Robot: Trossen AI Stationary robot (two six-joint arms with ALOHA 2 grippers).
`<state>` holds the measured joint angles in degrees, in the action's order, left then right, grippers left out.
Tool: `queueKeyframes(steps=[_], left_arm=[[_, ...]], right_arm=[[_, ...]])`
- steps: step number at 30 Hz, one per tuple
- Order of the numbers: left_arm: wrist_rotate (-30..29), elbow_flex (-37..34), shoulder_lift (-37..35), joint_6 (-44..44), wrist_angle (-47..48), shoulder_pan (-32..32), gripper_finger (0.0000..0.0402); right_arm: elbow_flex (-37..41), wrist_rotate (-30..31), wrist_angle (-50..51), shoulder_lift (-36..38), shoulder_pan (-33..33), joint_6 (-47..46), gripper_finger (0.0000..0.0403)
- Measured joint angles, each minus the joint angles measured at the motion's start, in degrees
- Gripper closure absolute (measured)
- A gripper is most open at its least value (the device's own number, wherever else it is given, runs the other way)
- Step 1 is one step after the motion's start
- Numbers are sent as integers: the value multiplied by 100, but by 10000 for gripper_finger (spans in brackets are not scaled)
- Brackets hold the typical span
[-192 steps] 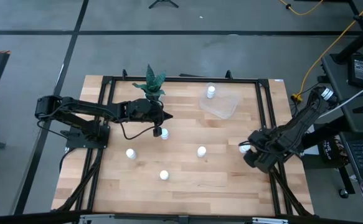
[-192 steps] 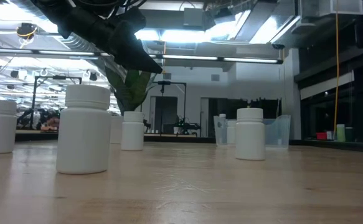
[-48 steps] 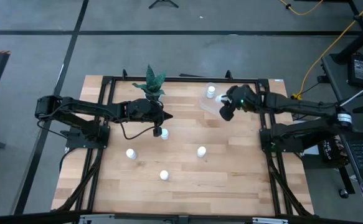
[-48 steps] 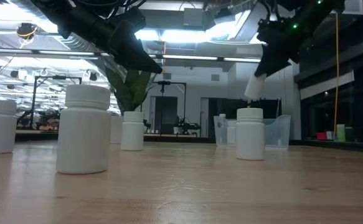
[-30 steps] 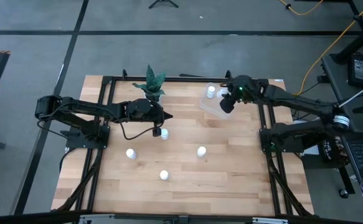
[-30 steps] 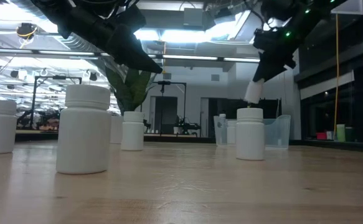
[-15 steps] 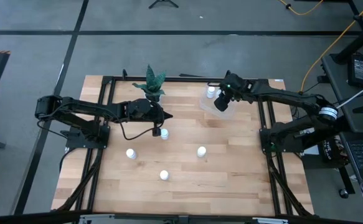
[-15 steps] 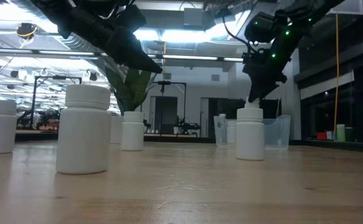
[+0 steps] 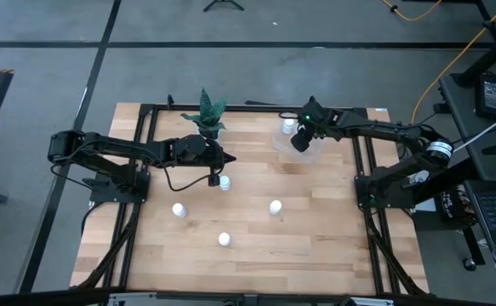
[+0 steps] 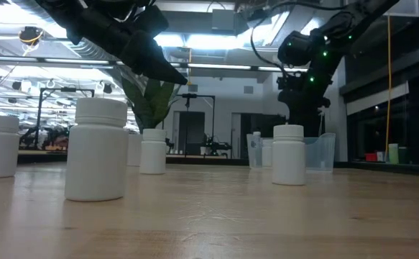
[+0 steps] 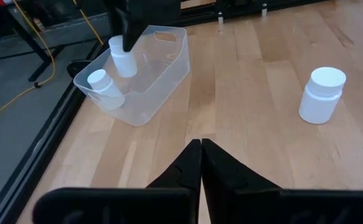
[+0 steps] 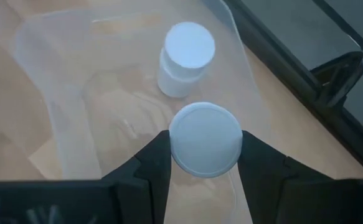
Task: Pick and place pill bottles into a basket
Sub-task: Put the white pill bottle into the transparent bin
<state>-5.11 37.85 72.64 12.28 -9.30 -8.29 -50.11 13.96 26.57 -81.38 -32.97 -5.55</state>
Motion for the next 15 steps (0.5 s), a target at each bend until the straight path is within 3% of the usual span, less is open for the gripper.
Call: queueKeyframes(steps=[15], left_arm=[[7, 0, 0, 2, -1, -2, 394]], right_arm=[[280, -12, -466, 2, -2, -87, 255]])
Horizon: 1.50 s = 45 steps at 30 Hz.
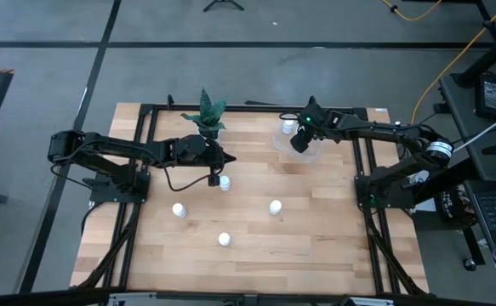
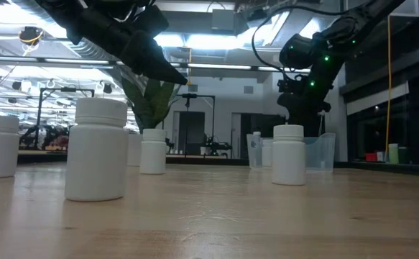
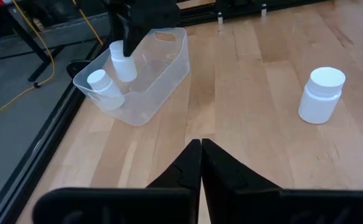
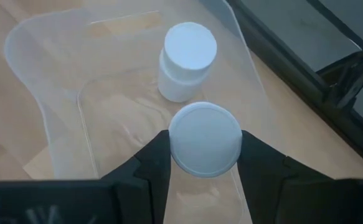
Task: Pick and place pill bottles into a basket
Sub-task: Put the white pill bottle into the transparent bin
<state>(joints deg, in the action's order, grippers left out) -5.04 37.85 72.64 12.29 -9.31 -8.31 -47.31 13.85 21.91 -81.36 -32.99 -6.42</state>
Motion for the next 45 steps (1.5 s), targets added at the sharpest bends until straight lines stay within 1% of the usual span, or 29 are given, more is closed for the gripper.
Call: queueKeyframes(steps=[11, 21, 24, 28, 34, 41, 45], left_arm=[[-1, 0, 0, 2, 1, 0, 397], [-2, 0, 0, 3, 1, 2, 398], [-2, 0, 0, 0, 1, 2, 395], [-2, 0, 0, 2, 1, 2, 394], [-2, 0, 0, -1, 1, 1, 397], [-2, 0, 0, -2, 1, 1, 393], [-2, 0, 0, -2, 1, 1, 397]], right_arm=[[0, 3, -247, -376, 4, -34, 255], [0, 19, -304, -398, -22, 51, 255], [0, 156, -289, -398, -22, 51, 255], [0, 155, -288, -398, -22, 48, 255], [0, 153, -275, -398, -22, 37, 236], [0, 153, -267, -398, -22, 20, 238], [0, 153, -267, -398, -22, -75, 232]])
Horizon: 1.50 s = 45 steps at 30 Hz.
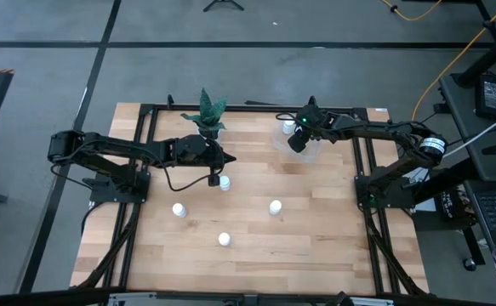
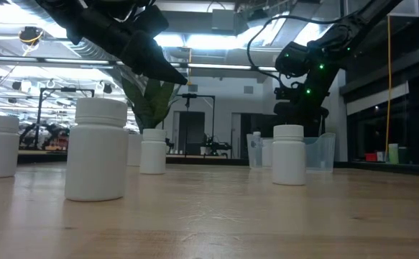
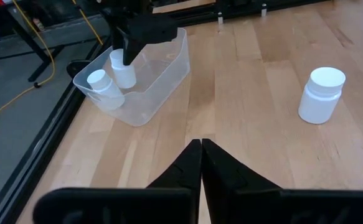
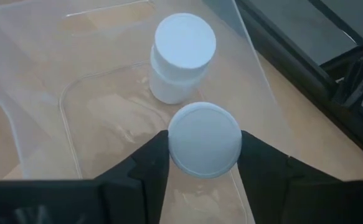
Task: Pick and place pill bottles into a basket
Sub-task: Put the white pill bottle into the transparent bin
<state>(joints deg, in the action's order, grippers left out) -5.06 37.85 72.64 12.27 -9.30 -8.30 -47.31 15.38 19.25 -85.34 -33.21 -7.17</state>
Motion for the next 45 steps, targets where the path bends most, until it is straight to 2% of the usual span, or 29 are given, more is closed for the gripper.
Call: queueKeyframes(steps=[27, 41, 45], left_arm=[[0, 0, 0, -4, 0, 0, 395], [-2, 0, 0, 4, 0, 1, 390], [-13, 0, 0, 253, 2, 0, 390]], right_arm=[[-12, 151, 106, -2, 2, 143, 201], [-547, 158, 203, 81, 105, 592, 201], [-877, 167, 486, 382, 397, 702, 223]])
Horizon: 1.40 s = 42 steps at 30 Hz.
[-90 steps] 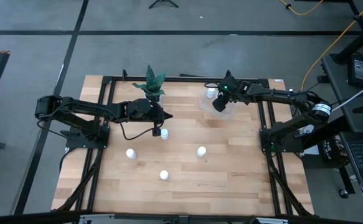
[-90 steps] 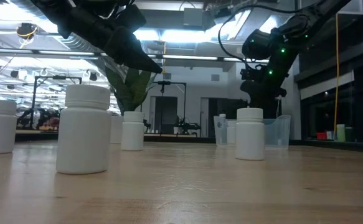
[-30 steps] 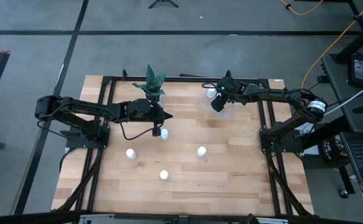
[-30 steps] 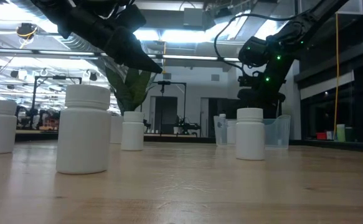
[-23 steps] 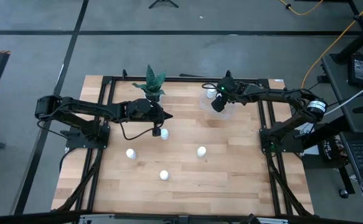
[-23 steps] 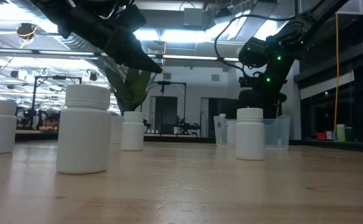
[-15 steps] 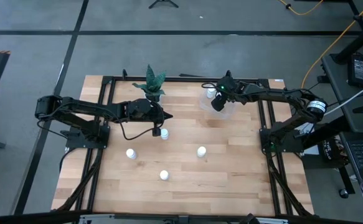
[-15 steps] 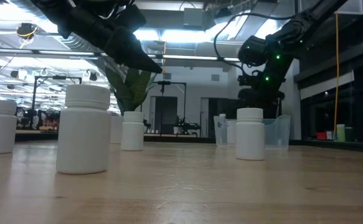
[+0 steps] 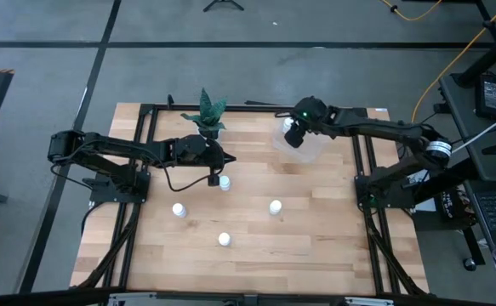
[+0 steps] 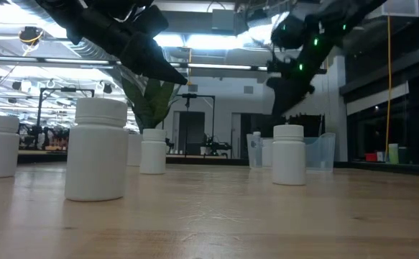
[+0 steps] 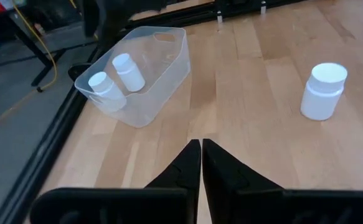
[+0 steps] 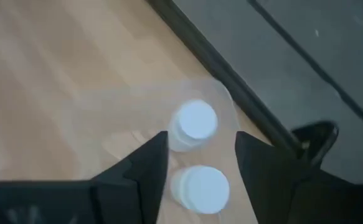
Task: Pick and place pill bottles into a basket
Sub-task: Put the white pill bottle into the transparent bin
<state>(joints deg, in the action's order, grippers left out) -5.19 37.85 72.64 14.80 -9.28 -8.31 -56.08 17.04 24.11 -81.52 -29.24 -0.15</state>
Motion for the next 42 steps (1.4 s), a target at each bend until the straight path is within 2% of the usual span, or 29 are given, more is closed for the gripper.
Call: queueKeyframes(steps=[5, 9, 11, 18, 26, 33, 39, 42], left_arm=[[-31, 0, 0, 284, 2, -1, 390], [-25, 0, 0, 211, 0, 0, 394], [-22, 0, 0, 120, 1, 0, 396], [-22, 0, 0, 99, 0, 0, 394], [-101, 0, 0, -111, 0, 1, 368], [-119, 2, 0, -146, -95, 1, 294], [-140, 0, 0, -38, -522, 36, 223], [-333, 0, 0, -45, -788, 129, 196]], right_arm=[[-183, 364, 368, 535, 572, 230, 297], [-24, 364, 337, 998, 1205, 333, 374], [156, 440, 185, 1199, 1556, 263, 394], [1045, 1453, -601, 1742, 2845, -103, 397], [1937, 1540, -1871, 1753, 3614, -347, 390], [2610, 1547, -2975, 1753, 3692, 92, 400], [2595, 1547, -3127, 1753, 3604, 218, 397], [2588, 1546, -3252, 1753, 3591, 361, 400]])
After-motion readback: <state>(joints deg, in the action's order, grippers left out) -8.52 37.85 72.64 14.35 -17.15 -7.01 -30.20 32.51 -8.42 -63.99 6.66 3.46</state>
